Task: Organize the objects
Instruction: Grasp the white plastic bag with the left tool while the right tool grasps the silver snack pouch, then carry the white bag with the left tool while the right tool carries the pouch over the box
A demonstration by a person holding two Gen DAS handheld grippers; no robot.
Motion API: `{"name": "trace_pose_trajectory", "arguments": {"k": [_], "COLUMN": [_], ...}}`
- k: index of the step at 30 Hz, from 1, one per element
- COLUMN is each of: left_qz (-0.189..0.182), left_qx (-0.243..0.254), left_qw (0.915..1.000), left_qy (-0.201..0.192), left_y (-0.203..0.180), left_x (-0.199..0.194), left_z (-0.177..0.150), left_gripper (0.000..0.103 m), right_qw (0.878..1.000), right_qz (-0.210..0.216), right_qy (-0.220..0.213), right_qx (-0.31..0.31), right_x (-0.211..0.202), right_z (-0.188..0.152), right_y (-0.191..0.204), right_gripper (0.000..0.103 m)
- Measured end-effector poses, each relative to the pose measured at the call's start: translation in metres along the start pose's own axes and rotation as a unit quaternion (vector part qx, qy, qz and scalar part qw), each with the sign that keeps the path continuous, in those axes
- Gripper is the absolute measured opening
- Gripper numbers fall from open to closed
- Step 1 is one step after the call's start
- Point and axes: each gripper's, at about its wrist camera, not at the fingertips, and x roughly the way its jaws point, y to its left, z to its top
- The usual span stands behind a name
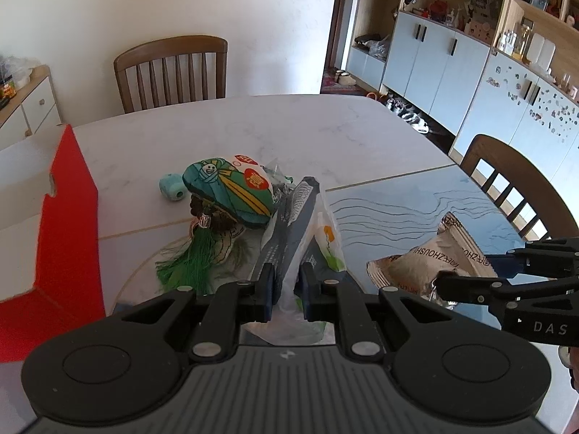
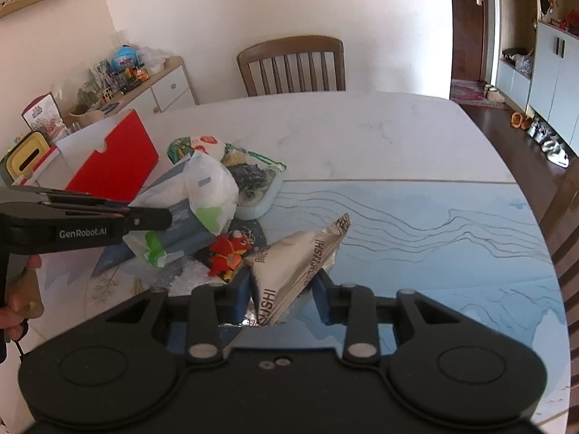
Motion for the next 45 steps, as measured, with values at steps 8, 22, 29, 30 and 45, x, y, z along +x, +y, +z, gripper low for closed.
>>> {"name": "trace_pose_trajectory", "arguments": {"k": [8,22,29,30,45], "left_qz": [0.007,0.022,0.044,0.048,0.111], "left_qx": [-0.021,-0.059,-0.072,-0.074,-0.080], "left_qw": [0.9997,0.9970,0.9945,0.9941,0.9889], "left_qy": [-0.013,-0.046,-0.062,-0.064,-0.058], "left_y": [0.007,0.072,0.125,0.133,0.246], "left_x": [-0.033,-0.093,-0.120,-0.123,-0.132], "left_z": [-0.003,-0.001,0.002,0.003,0.006], "left_gripper": [0.014,0.014,0.014,0.014,0.014], "right_qw": [0.999,0.996,0.993,0.992,0.986], "right_qz": [0.012,0.030,0.053,0.057,0.050], "right_qy": [-0.024,-0.053,-0.063,-0.065,-0.040], "right_qx": [-0.019,-0.059,-0.084,-0.087,-0.154], "right_x": [-0.025,-0.038,-0.026,-0.023,0.030], "right_z": [0.010,0.042,0.061,0.065,0.078], "right_y": [0.016,0.085,0.145,0.155,0.222], "right_gripper": [0.034,0.034,0.034,0.034,0.020]}}
